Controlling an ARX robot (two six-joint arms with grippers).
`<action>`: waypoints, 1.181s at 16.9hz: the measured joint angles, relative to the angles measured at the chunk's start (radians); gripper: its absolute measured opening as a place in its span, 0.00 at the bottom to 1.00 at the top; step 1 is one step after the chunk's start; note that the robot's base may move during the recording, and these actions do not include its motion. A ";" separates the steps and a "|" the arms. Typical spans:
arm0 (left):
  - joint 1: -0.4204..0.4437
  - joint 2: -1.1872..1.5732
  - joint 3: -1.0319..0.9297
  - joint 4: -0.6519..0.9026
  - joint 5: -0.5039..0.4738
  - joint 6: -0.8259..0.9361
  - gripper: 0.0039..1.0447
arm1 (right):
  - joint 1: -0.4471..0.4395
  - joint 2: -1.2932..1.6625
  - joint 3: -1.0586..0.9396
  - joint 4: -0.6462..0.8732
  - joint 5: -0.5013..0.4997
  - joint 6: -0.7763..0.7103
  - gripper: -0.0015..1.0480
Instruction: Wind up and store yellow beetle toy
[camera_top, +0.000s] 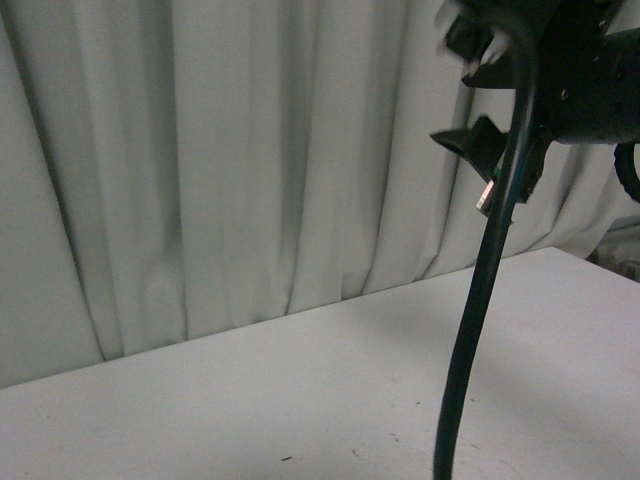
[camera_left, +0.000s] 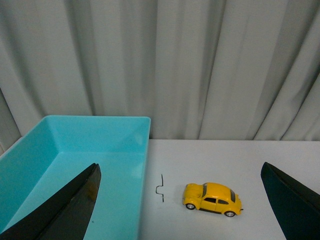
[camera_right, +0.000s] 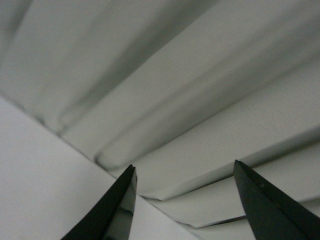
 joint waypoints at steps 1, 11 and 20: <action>0.000 0.000 0.000 0.000 0.000 0.000 0.94 | 0.039 -0.114 -0.119 0.127 0.043 0.295 0.47; 0.000 0.000 0.000 0.000 0.000 0.000 0.94 | 0.172 -0.452 -0.513 0.187 0.188 0.853 0.02; 0.000 0.000 0.000 0.000 0.000 0.000 0.94 | 0.172 -0.696 -0.607 0.047 0.188 0.854 0.02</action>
